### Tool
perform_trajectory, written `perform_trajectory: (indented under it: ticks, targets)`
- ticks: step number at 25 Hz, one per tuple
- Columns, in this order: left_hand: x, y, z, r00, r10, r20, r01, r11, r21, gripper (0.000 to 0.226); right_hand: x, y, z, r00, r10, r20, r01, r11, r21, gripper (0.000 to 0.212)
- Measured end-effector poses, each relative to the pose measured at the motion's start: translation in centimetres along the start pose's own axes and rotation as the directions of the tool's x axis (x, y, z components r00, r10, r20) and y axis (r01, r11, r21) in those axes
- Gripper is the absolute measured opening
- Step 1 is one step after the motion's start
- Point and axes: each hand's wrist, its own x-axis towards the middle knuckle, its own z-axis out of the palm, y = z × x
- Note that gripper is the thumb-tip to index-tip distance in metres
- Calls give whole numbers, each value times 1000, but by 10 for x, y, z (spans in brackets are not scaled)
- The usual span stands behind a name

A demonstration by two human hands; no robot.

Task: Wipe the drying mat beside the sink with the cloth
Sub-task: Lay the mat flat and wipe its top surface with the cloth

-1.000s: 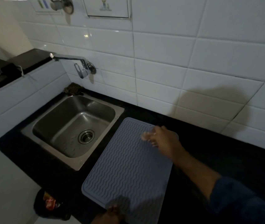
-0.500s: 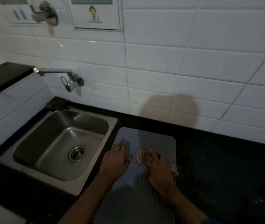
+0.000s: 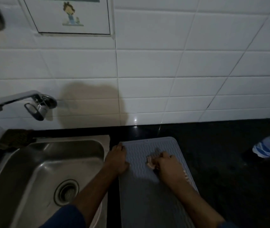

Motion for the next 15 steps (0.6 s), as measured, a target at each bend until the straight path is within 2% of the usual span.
perform_trajectory:
  ticks: [2,5,8,12,15]
  targets:
    - [1,-10,-2,1000,-12,15,13,999,-48,86,15,-23,-8,997,23,-76,-18,998,67,24]
    - [3,-17,-1,999,0,42,0,1000,0,86,51,-65,-11,984,-21,-177,49,986,158,24]
    - [2,-22,0,1000,16,3,-16,998,68,78,86,-102,1,984,-62,-166,99,970,220,27]
    - [-3,-25,0,999,36,-40,-35,999,35,54,98,-125,31,996,-49,-73,60,985,163,33]
    - [-4,-20,-4,998,23,-61,-21,999,43,49,100,-122,32,993,-47,-104,55,996,75,36]
